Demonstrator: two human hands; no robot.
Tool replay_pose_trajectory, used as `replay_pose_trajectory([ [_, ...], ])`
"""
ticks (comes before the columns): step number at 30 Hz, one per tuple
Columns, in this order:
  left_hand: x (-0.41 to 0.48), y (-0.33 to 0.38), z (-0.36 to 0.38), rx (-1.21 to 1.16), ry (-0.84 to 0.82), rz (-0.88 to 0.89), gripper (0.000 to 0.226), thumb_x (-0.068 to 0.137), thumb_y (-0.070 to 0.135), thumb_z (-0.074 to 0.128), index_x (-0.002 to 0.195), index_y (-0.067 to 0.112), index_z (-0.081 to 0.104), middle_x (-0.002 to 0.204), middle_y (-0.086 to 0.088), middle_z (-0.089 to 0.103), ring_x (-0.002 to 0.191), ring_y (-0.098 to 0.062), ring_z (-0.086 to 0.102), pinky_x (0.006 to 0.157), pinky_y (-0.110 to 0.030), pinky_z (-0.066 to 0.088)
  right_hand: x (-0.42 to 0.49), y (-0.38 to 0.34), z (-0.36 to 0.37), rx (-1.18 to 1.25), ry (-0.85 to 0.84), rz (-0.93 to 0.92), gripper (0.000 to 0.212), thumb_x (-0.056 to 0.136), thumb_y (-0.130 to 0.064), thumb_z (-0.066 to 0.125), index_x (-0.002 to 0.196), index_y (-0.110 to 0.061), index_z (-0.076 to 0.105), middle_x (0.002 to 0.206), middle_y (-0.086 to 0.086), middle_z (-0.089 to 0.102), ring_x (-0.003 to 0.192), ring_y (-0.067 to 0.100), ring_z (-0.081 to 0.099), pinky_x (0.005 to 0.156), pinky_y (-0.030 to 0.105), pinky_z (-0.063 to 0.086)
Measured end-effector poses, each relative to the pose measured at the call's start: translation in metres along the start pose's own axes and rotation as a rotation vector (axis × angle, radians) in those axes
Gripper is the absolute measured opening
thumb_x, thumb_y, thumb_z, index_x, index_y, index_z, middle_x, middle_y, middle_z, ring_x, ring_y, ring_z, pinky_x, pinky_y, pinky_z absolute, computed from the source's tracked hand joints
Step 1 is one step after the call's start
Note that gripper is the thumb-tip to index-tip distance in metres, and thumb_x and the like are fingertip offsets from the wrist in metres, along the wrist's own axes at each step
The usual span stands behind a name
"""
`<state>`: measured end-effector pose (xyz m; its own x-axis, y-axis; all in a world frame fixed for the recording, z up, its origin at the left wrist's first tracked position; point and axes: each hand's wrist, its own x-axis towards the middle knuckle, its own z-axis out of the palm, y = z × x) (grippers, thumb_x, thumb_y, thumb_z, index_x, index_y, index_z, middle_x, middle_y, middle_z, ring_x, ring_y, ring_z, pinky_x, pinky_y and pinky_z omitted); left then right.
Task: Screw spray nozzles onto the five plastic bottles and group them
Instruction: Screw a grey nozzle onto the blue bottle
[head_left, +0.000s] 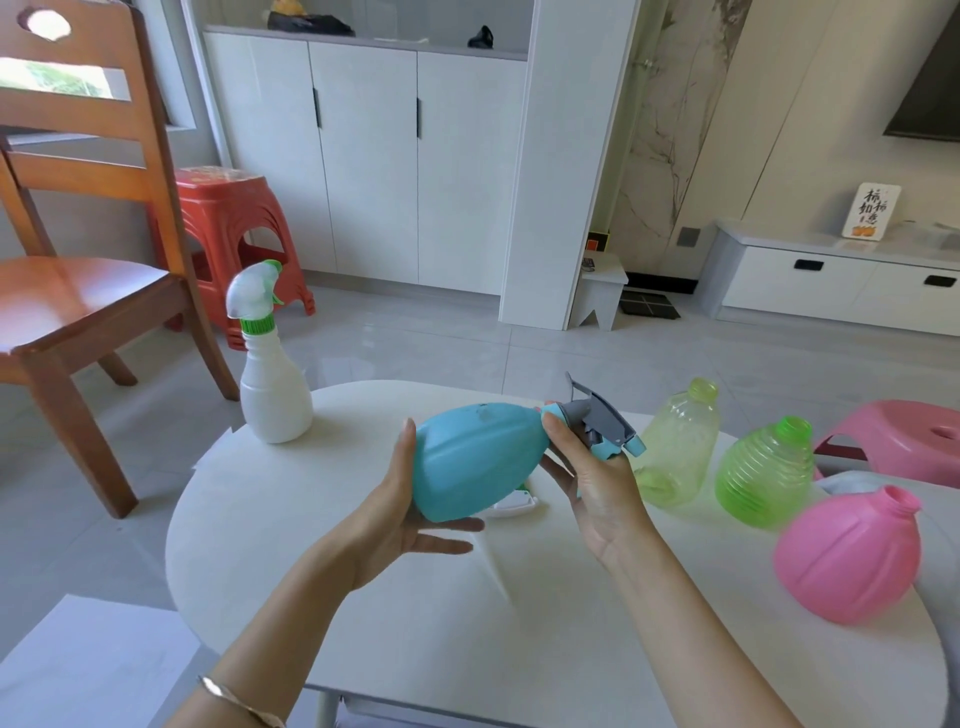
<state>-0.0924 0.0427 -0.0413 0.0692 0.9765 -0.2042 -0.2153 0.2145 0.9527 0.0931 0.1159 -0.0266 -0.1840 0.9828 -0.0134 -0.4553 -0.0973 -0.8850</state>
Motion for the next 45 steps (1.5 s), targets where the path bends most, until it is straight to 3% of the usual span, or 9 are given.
replay_pose_trajectory([
  [6,-0.001,0.0,-0.006,0.049,-0.109,0.192,0.094,0.074,0.031,0.077,0.147,0.043,0.019,0.145,0.001,0.048,0.127,-0.017,0.054,0.11,-0.041,0.04,0.003,-0.006,-0.006,0.089,0.0,0.054,0.028,0.065,-0.026,0.075,0.093,-0.022,0.07,0.093,-0.007,0.075,0.09,0.007,0.07,0.071,0.021,0.056],
  [10,-0.003,0.001,0.001,-0.011,-0.067,0.023,0.073,0.076,0.074,0.048,0.138,0.037,0.04,0.129,-0.006,0.063,0.11,-0.022,0.067,0.085,-0.038,0.057,0.001,-0.003,-0.004,0.046,-0.038,0.051,0.028,0.062,-0.027,0.078,0.09,-0.023,0.073,0.095,-0.004,0.076,0.092,0.009,0.071,0.07,0.021,0.056],
  [16,-0.001,-0.004,-0.008,0.128,0.018,0.2,0.085,0.07,0.056,0.075,0.142,0.032,0.036,0.138,0.001,0.056,0.119,-0.012,0.06,0.103,-0.035,0.046,0.003,-0.004,-0.005,0.103,-0.011,0.081,0.03,0.065,-0.025,0.075,0.094,-0.021,0.071,0.094,-0.005,0.075,0.09,0.008,0.07,0.072,0.022,0.056],
  [21,-0.004,-0.003,-0.002,0.013,-0.025,0.053,0.068,0.073,0.07,0.054,0.133,0.038,0.044,0.129,-0.001,0.062,0.107,-0.017,0.068,0.079,-0.035,0.059,0.001,0.0,0.0,0.034,-0.042,0.066,0.035,0.06,-0.027,0.078,0.094,-0.021,0.072,0.096,-0.005,0.076,0.093,0.008,0.07,0.071,0.021,0.056],
  [25,-0.003,-0.003,-0.008,0.064,0.017,0.203,0.092,0.067,0.043,0.082,0.144,0.031,0.032,0.138,0.0,0.055,0.12,-0.016,0.06,0.099,-0.035,0.05,0.002,-0.002,-0.001,0.099,-0.028,0.09,0.038,0.064,-0.027,0.076,0.101,-0.021,0.07,0.099,-0.006,0.075,0.095,0.008,0.069,0.077,0.024,0.054],
  [29,-0.006,0.002,-0.004,-0.136,-0.068,-0.015,0.069,0.071,0.072,0.054,0.131,0.039,0.051,0.128,-0.004,0.065,0.113,-0.024,0.065,0.086,-0.043,0.057,-0.001,0.001,0.004,0.053,-0.069,0.077,0.042,0.059,-0.03,0.079,0.099,-0.021,0.071,0.103,-0.006,0.075,0.096,0.008,0.07,0.074,0.021,0.056],
  [35,-0.004,0.001,-0.009,0.009,-0.015,0.204,0.087,0.069,0.039,0.079,0.143,0.029,0.034,0.138,-0.002,0.056,0.123,-0.019,0.058,0.099,-0.036,0.05,0.0,0.0,0.003,0.137,-0.066,0.106,0.022,0.067,-0.026,0.074,0.089,-0.026,0.075,0.102,-0.007,0.074,0.098,0.008,0.069,0.082,0.024,0.053],
  [39,-0.008,0.0,-0.003,-0.132,-0.013,0.026,0.072,0.069,0.055,0.073,0.132,0.032,0.049,0.126,-0.005,0.065,0.108,-0.021,0.068,0.079,-0.038,0.058,-0.002,0.002,0.008,0.088,-0.084,0.08,0.029,0.067,-0.025,0.074,0.096,-0.021,0.073,0.104,-0.005,0.075,0.097,0.008,0.069,0.075,0.02,0.055],
  [45,-0.011,-0.005,0.0,0.087,0.233,0.287,0.069,0.057,0.052,0.082,0.117,0.039,0.05,0.116,0.006,0.066,0.1,-0.01,0.067,0.072,-0.024,0.057,-0.002,0.004,0.017,0.148,-0.005,0.096,0.025,0.065,-0.023,0.074,0.09,-0.018,0.074,0.101,0.0,0.074,0.095,0.009,0.069,0.086,0.02,0.054],
])
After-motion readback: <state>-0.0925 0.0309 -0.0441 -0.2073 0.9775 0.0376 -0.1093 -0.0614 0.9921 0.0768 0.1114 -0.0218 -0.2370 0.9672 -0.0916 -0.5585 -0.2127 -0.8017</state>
